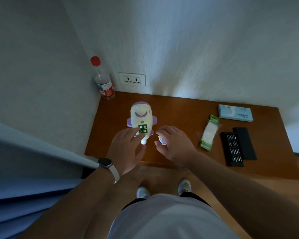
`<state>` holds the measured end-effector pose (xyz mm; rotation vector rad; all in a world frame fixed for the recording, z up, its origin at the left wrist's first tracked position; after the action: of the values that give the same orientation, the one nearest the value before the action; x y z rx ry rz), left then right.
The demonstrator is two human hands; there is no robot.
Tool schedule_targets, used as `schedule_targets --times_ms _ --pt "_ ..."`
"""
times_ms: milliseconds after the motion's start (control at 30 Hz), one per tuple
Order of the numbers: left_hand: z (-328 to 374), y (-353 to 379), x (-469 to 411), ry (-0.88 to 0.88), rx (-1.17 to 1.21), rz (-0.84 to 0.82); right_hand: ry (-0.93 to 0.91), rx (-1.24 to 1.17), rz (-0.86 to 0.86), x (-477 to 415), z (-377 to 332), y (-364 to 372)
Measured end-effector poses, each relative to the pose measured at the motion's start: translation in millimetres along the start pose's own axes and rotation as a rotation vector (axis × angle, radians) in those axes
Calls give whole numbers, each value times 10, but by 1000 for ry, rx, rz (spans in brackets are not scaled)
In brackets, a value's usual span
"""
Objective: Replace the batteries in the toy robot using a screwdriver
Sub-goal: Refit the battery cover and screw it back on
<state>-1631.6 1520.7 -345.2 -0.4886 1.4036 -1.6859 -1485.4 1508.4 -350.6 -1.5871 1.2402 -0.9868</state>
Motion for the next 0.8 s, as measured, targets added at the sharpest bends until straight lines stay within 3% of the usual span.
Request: schedule_targets --times_ms 367,800 --pt "690 121 -357 154 52 -37 140 26 13 452 564 -203" --pt "1130 747 -486 -63 -43 -258 142 15 -39 1026 1425 -234"
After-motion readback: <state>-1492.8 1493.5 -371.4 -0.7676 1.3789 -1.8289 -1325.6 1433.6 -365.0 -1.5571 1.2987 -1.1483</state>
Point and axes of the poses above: each hand's wrist, its own x-axis away from the middle knuckle, its own y-axis out of the palm, z = x × y, the point moved 9 cm from there along -x, towards the middle knuckle, and after that the axes turned 2 degrees about x, right-handed, at the moved point
